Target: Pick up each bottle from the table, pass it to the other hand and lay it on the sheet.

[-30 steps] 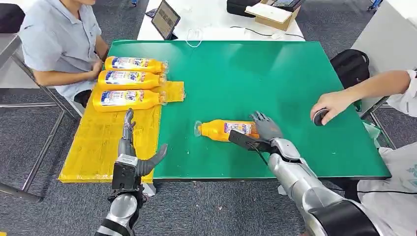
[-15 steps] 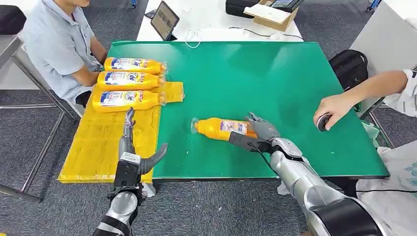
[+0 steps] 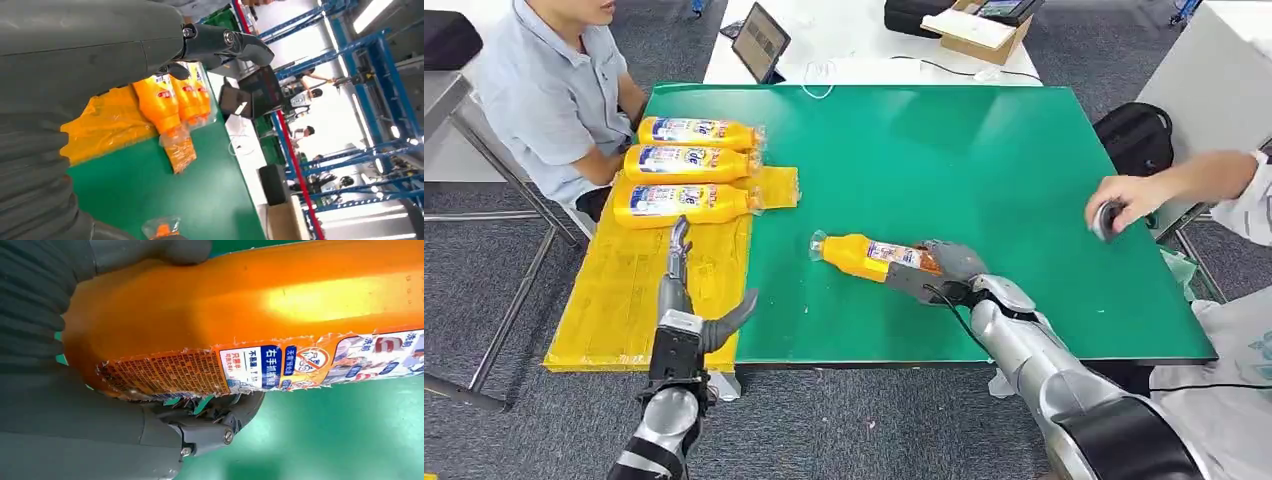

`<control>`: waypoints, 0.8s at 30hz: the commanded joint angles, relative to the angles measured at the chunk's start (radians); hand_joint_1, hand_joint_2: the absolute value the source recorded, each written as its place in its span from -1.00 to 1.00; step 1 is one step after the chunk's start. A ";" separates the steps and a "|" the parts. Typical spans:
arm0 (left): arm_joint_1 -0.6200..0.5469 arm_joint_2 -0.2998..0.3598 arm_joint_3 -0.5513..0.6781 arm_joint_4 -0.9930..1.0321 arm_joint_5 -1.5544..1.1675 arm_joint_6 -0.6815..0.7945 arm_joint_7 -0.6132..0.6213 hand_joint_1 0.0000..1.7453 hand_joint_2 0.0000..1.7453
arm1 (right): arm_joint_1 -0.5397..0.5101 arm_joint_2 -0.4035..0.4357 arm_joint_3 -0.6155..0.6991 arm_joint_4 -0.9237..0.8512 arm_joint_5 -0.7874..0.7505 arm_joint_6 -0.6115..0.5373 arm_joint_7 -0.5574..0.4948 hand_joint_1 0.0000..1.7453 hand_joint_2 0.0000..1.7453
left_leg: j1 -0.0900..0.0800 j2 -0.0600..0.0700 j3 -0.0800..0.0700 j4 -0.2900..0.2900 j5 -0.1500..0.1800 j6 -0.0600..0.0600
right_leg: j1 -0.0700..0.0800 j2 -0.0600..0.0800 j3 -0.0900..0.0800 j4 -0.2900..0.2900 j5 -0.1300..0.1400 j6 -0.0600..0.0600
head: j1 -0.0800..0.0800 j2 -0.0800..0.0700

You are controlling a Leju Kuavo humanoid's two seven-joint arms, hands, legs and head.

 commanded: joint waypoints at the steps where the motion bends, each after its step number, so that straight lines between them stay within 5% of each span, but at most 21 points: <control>1: 0.060 -0.026 0.086 -0.128 0.328 -0.240 -0.019 -1.00 1.00 | 0.054 0.083 -0.171 -0.083 -0.246 -0.129 -0.209 1.00 1.00 | 0.002 0.003 0.004 0.000 -0.003 -0.002 | 0.002 0.003 0.004 0.000 -0.002 -0.003 | 0.000 0.000; 5: 0.095 -0.039 0.073 -0.171 0.484 -0.361 -0.004 -1.00 1.00 | 0.169 0.142 -0.267 -0.325 -0.440 -0.199 -0.302 1.00 1.00 | 0.001 0.002 0.002 0.000 -0.002 -0.001 | 0.001 0.003 0.001 0.000 -0.002 -0.002 | -0.001 0.000; 12: 0.137 -0.006 0.016 -0.174 0.557 -0.530 0.010 -1.00 1.00 | 0.372 0.157 -0.218 -0.662 -0.622 -0.226 -0.358 1.00 1.00 | 0.002 -0.002 0.002 0.000 -0.003 -0.002 | 0.001 -0.001 0.002 0.000 -0.003 -0.003 | 0.000 0.000; 20: 0.137 -0.001 0.013 -0.169 0.554 -0.548 0.015 -1.00 1.00 | 0.385 0.153 -0.200 -0.682 -0.635 -0.218 -0.357 1.00 1.00 | 0.001 -0.001 0.001 0.000 -0.003 -0.002 | 0.001 -0.001 0.002 0.000 -0.003 -0.003 | 0.000 0.000; 24: 0.126 0.050 -0.033 -0.183 0.366 -0.544 -0.061 -1.00 1.00 | 0.378 0.106 0.023 -0.613 -0.556 0.004 -0.299 1.00 1.00 | 0.001 0.000 0.002 -0.001 -0.003 -0.002 | 0.001 0.001 0.002 -0.001 -0.003 -0.003 | 0.000 0.000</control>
